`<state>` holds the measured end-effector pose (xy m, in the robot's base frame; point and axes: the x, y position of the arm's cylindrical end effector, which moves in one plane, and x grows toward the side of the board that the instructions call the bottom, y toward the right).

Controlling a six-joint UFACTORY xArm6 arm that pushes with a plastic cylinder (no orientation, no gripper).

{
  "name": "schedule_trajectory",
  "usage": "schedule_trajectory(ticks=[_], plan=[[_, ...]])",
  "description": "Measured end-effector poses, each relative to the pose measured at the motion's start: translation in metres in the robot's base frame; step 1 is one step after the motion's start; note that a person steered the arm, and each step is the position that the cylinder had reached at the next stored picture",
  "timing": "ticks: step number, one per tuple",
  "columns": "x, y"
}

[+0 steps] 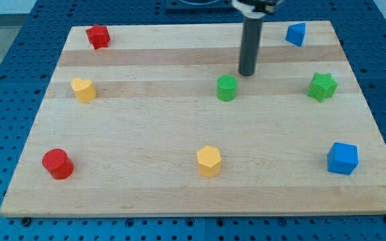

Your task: Move the green star diagonal to the blue cube

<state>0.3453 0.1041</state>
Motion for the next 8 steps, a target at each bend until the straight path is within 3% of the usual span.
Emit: schedule_trajectory(ticks=[4, 6, 8], plan=[[-0.002, 0.157], [0.034, 0.176], [0.036, 0.154]])
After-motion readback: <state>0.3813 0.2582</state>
